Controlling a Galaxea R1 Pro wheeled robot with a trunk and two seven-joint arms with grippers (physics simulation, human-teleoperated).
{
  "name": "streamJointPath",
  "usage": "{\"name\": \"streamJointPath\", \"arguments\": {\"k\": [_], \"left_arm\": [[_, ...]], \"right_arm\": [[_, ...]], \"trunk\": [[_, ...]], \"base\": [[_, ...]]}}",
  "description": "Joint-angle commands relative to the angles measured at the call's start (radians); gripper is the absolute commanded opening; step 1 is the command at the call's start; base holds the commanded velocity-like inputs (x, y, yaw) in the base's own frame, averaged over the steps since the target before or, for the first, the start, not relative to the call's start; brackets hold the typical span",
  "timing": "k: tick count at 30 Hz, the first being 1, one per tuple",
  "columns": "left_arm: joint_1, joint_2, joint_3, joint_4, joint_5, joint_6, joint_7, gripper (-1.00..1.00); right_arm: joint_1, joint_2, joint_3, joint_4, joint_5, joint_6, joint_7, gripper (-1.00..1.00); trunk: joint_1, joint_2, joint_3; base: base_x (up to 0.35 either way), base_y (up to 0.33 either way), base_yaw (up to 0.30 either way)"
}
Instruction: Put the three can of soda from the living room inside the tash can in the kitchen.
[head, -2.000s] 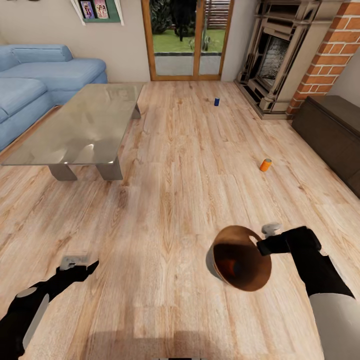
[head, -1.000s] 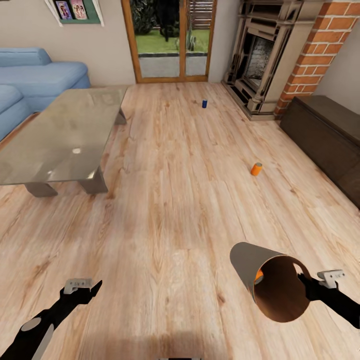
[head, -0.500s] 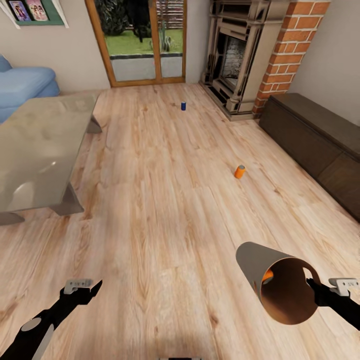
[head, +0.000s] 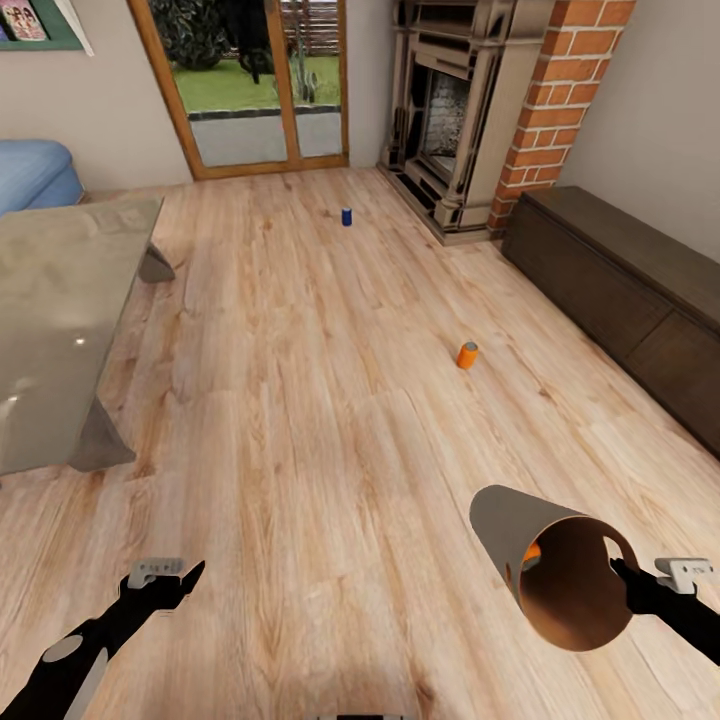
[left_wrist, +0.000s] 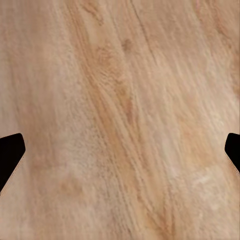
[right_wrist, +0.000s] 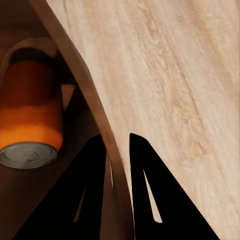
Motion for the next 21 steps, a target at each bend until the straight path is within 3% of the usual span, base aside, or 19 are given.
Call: {"name": "streamJointPath", "arguments": {"k": [1,10,21], "left_arm": [[0.000,0.000,0.000,0.000,0.000,0.000,0.000,1.00],[0.001,0.000,0.000,0.000,-0.001,0.000,0.000,1.00],[0.001,0.000,0.000,0.000,-0.001,-0.001,0.000,1.00]], "right_arm": [[0.000,0.001,0.000,-0.001,-0.007,0.004,0.010,-1.00],[0.000,0.006,0.000,0.000,-0.007,0.004,0.010,-1.00],[0.000,0.005,-0.002,0.001,-0.049,0.004,0.010,-1.00]], "trunk": [[0.000,0.000,0.000],[0.000,0.000,0.000],[0.000,0.000,0.006]], "base": [[0.325,0.000,-0.011],[0.325,0.000,-0.024],[0.325,0.000,-0.199]]}}
